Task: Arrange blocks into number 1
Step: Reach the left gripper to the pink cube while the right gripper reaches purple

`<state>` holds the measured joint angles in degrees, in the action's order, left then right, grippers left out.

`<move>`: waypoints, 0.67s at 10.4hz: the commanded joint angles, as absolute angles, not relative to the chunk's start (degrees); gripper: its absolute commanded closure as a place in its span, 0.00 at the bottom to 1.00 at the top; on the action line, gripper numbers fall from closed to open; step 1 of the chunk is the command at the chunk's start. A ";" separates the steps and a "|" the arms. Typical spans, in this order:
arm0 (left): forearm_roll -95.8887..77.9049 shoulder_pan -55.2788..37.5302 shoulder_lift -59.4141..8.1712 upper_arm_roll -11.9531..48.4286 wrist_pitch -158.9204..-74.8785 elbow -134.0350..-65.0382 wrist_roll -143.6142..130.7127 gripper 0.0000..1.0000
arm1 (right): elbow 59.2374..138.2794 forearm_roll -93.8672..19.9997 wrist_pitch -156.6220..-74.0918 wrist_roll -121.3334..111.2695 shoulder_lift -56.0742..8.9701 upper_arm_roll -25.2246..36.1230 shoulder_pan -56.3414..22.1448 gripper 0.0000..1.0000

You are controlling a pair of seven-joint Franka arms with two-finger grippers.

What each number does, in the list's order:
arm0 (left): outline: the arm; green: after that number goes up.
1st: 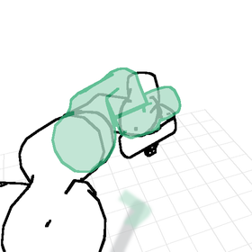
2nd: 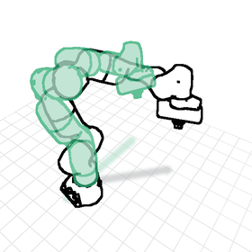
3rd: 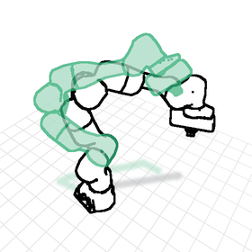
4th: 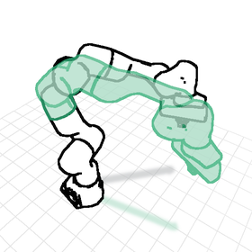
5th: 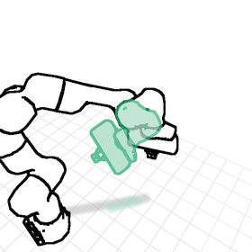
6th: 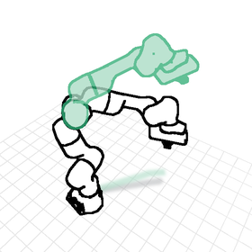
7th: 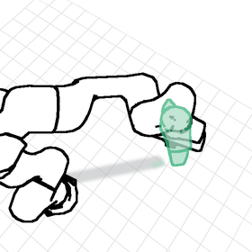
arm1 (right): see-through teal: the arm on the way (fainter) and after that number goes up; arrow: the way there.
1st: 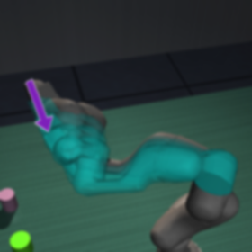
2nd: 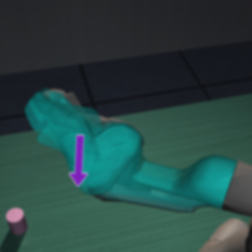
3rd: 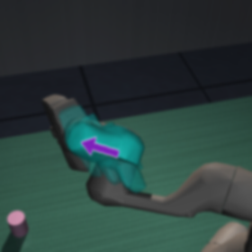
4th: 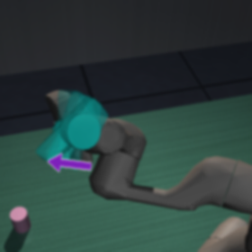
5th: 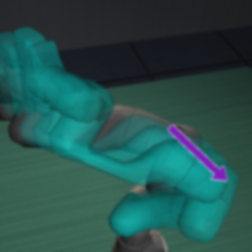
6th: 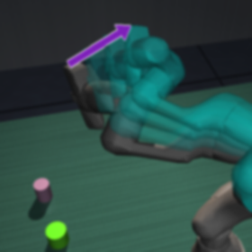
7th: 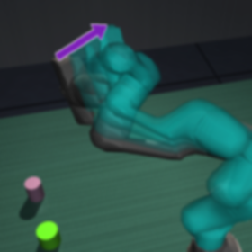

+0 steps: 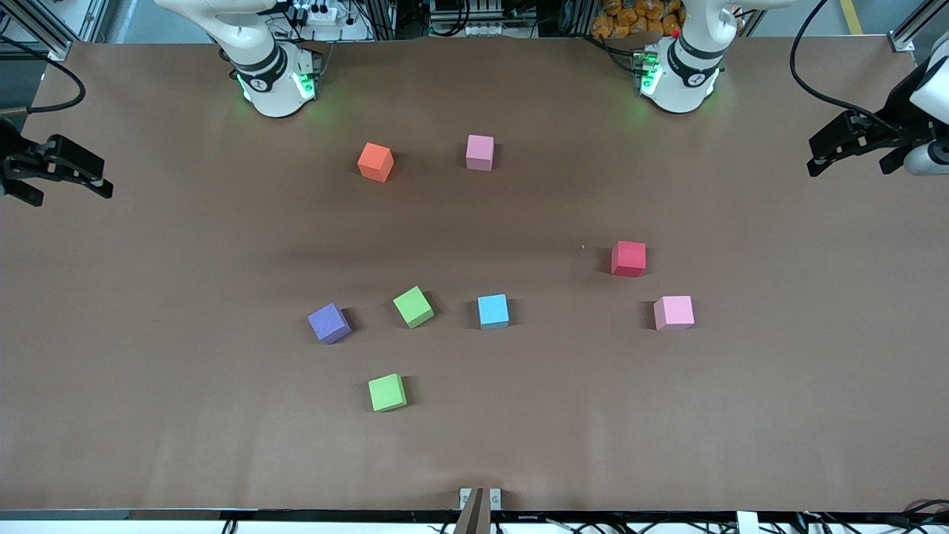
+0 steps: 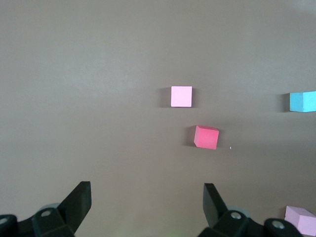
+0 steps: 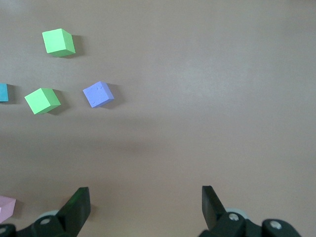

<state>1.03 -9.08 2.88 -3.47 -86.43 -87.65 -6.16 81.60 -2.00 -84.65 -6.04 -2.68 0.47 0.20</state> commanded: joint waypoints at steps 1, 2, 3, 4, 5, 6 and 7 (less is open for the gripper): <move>-0.09 -9.84 3.08 -4.48 -85.26 -87.62 -3.87 0.00 | 80.42 -1.76 -83.41 -6.42 -3.16 0.44 0.44 0.00; -0.09 -10.28 2.99 -4.31 -85.17 -87.80 -4.04 0.00 | 80.42 -1.76 -83.67 -6.42 -3.34 0.44 0.35 0.00; -1.48 -11.07 2.81 -3.87 -85.25 -88.85 -4.91 0.00 | 80.42 -1.76 -83.67 -6.42 -3.34 0.44 0.26 0.00; -5.67 -11.34 2.73 -2.56 -85.86 -90.95 -6.23 0.00 | 80.59 -1.76 -83.76 -6.33 -3.34 0.35 0.18 0.00; -7.45 -11.69 2.64 -0.03 -87.44 -93.58 -7.81 0.00 | 80.77 -1.67 -83.76 -6.33 -3.43 0.35 -0.09 0.00; -7.56 -12.39 2.55 4.61 -90.06 -97.34 -8.61 0.00 | 80.86 -0.97 -83.76 -6.33 -3.60 0.35 -0.17 0.00; -7.56 -13.00 1.94 9.97 -94.61 -101.30 -13.75 0.00 | 81.29 -0.97 -83.85 -6.33 -3.78 0.35 -0.18 0.00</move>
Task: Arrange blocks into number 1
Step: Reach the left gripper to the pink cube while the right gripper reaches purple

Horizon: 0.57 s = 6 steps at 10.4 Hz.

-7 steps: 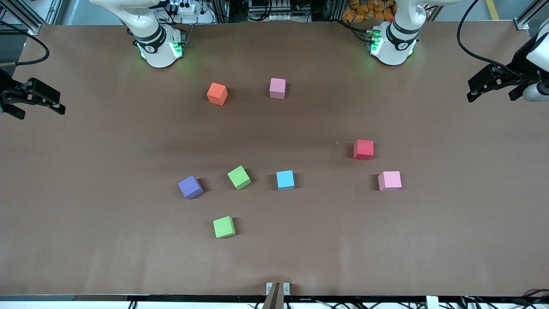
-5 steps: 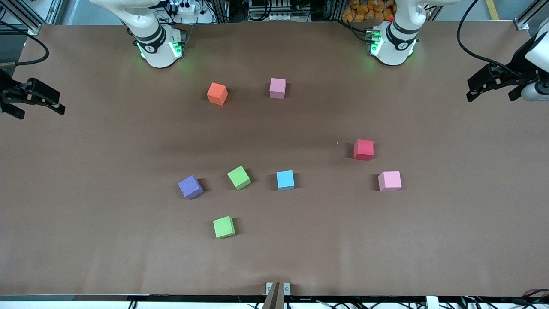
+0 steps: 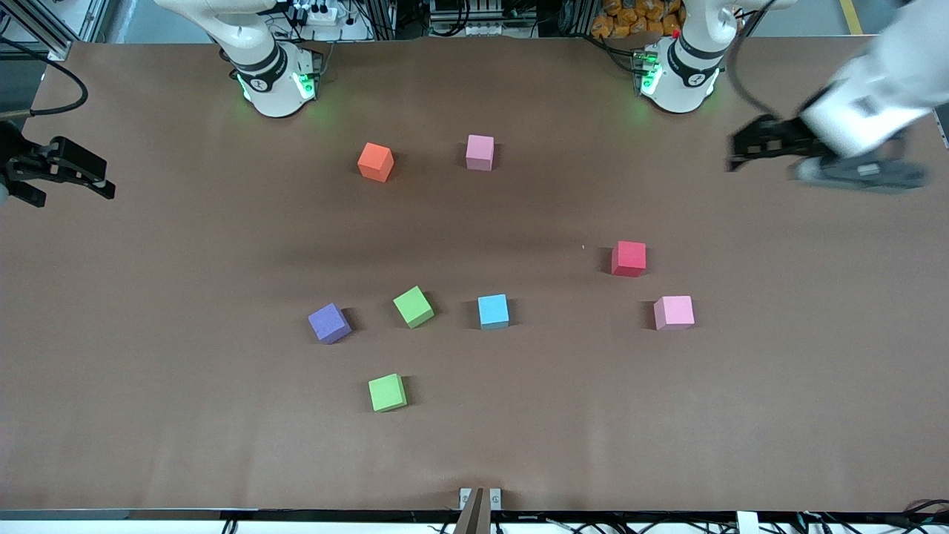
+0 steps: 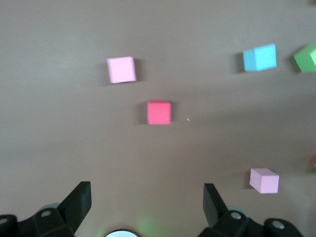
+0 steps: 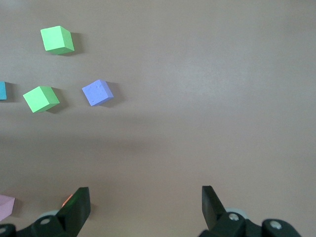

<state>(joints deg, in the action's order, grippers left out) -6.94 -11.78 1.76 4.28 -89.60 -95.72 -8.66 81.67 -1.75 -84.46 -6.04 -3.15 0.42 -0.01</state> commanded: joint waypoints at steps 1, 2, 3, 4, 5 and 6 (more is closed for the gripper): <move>-7.04 -13.53 1.41 16.54 -100.31 -104.56 -25.20 0.00 | 81.47 -0.97 -84.63 -6.42 -5.00 0.26 -0.18 0.00; -7.03 -13.97 -1.12 22.18 -103.76 -105.72 -31.05 0.00 | 81.47 -1.58 -85.33 -6.42 -7.01 0.26 -0.09 0.00; -6.94 -15.71 -3.84 25.54 -106.15 -105.99 -35.55 0.00 | 81.47 -1.67 -86.21 -6.42 -9.38 0.09 -0.44 0.00; -6.94 -19.13 -6.74 26.62 -108.87 -106.34 -40.90 0.00 | 81.39 -1.67 -88.22 -6.42 -12.36 0.09 -2.27 0.00; -5.99 -23.16 -9.90 26.72 -111.85 -106.78 -43.13 0.00 | 81.39 -1.67 -91.37 -6.24 -15.52 0.17 -4.37 0.00; -3.02 -26.77 -12.89 26.81 -115.54 -107.74 -46.20 0.00 | 81.39 -1.58 -94.63 -6.33 -18.51 0.18 -6.48 0.00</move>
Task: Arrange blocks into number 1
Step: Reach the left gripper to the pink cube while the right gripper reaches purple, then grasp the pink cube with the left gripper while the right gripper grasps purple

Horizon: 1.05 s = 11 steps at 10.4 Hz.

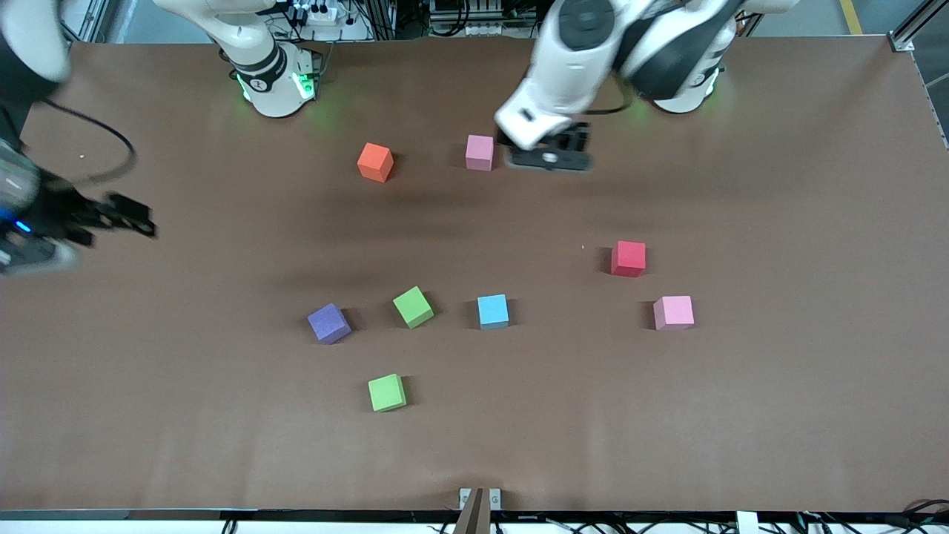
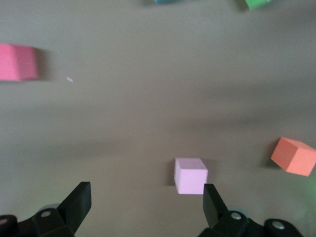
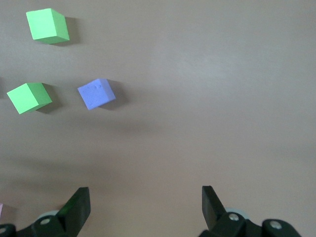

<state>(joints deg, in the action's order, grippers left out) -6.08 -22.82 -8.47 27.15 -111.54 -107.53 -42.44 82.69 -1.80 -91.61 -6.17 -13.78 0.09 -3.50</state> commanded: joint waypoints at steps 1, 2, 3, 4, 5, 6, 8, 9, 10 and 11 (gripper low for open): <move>-2.21 -29.16 -14.83 26.89 -119.84 -109.41 -51.28 0.00 | 81.39 -1.67 -97.96 -6.85 -21.24 0.18 -8.59 0.00; -2.20 -31.35 -16.94 27.07 -122.75 -110.29 -53.76 0.00 | 81.39 -1.76 -101.48 -7.03 -24.23 0.09 -10.53 0.00; -2.20 -33.38 -18.88 27.07 -124.44 -110.39 -56.92 0.00 | 81.47 -1.67 -103.95 -7.12 -26.95 0.09 -13.24 0.00; -2.11 -34.88 -20.64 27.07 -125.85 -110.48 -60.43 0.00 | 81.47 -1.41 -105.02 -7.21 -28.72 0.17 -15.36 0.00; -1.24 -35.94 -21.70 27.07 -125.95 -111.00 -62.38 0.00 | 81.47 -1.41 -105.81 -8.51 -30.22 0.09 -16.25 0.00; 0.68 -36.73 -22.93 27.07 -126.82 -111.44 -64.66 0.00 | 81.56 -1.58 -106.69 -12.44 -31.28 0.09 -16.43 0.00; 3.77 -37.53 -24.25 27.07 -131.63 -114.68 -66.62 0.00 | 83.74 -1.67 -109.49 -17.74 -32.69 0.09 -16.43 0.00; 3.95 -37.88 -24.43 27.07 -133.14 -115.92 -66.62 0.00 | 87.76 -1.41 -114.47 -20.19 -32.52 0.09 -16.44 0.00; 4.30 -38.23 -24.61 27.16 -133.42 -116.54 -66.71 0.00 | 91.63 -1.32 -119.48 -23.52 -32.35 0.17 -16.44 0.00; 5.26 -38.32 -24.70 27.33 -133.77 -117.15 -67.32 0.00 | 94.28 -1.32 -122.92 -24.69 -32.17 0.18 -16.44 0.00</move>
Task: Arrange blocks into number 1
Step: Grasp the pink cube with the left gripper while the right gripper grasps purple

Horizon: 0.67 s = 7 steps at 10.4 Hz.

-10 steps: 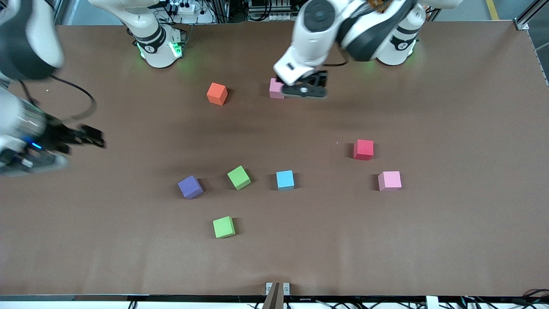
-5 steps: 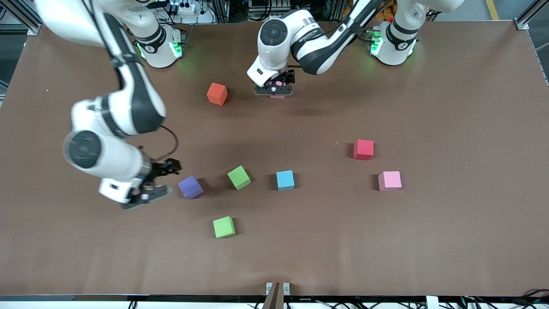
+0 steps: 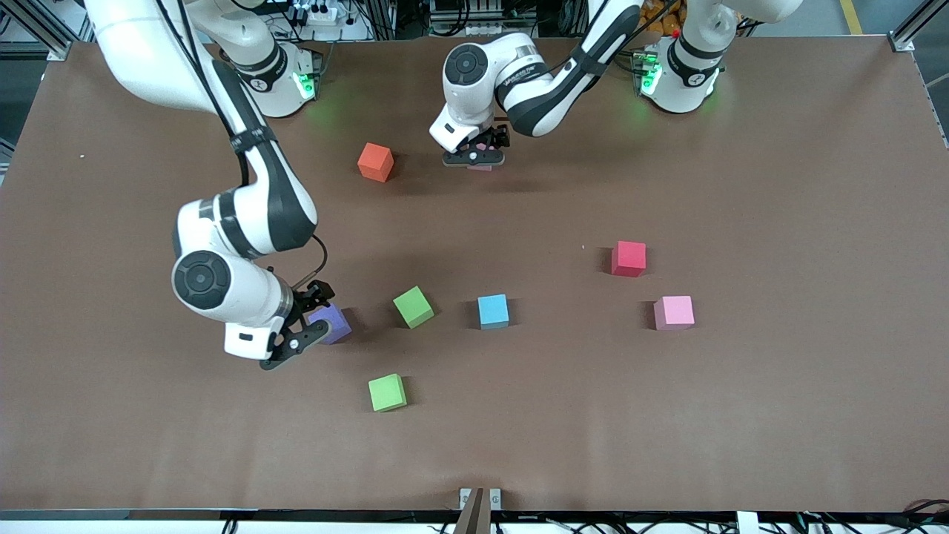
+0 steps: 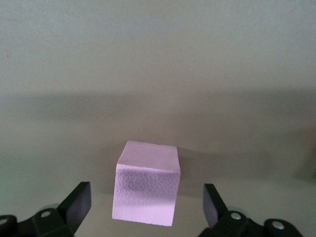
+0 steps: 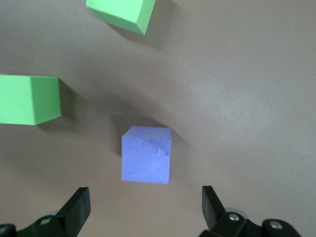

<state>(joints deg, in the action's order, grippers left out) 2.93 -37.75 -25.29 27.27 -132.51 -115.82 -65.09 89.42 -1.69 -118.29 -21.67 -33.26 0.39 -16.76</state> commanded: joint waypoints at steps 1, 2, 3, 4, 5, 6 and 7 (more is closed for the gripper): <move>6.23 -38.41 -24.78 28.20 -135.51 -118.64 -68.46 0.00 | 95.09 -1.14 -124.44 -24.70 -32.60 0.18 -17.22 0.00; 8.33 -38.41 -25.31 28.82 -137.62 -120.13 -70.12 0.00 | 95.88 -1.14 -125.76 -24.70 -32.78 0.18 -17.92 0.00; 10.61 -38.41 -25.92 29.09 -138.85 -120.84 -71.70 0.00 | 95.89 -0.97 -126.38 -24.61 -33.83 0.18 -18.19 0.00; 11.42 -38.58 -26.71 29.18 -139.13 -120.85 -72.68 0.00 | 95.71 -0.88 -126.47 -24.70 -34.71 0.18 -18.37 0.00; 12.03 -39.11 -27.15 29.18 -140.00 -120.85 -72.86 0.08 | 95.80 -0.79 -127.43 -24.70 -35.33 0.26 -18.28 0.00; 12.13 -39.20 -27.59 29.27 -140.36 -120.85 -73.56 0.27 | 95.80 -0.18 -128.22 -24.70 -35.85 0.26 -18.19 0.00; 12.13 -39.46 -27.68 29.27 -140.36 -120.94 -73.74 0.58 | 95.80 0.78 -128.93 -24.70 -36.12 0.26 -17.93 0.00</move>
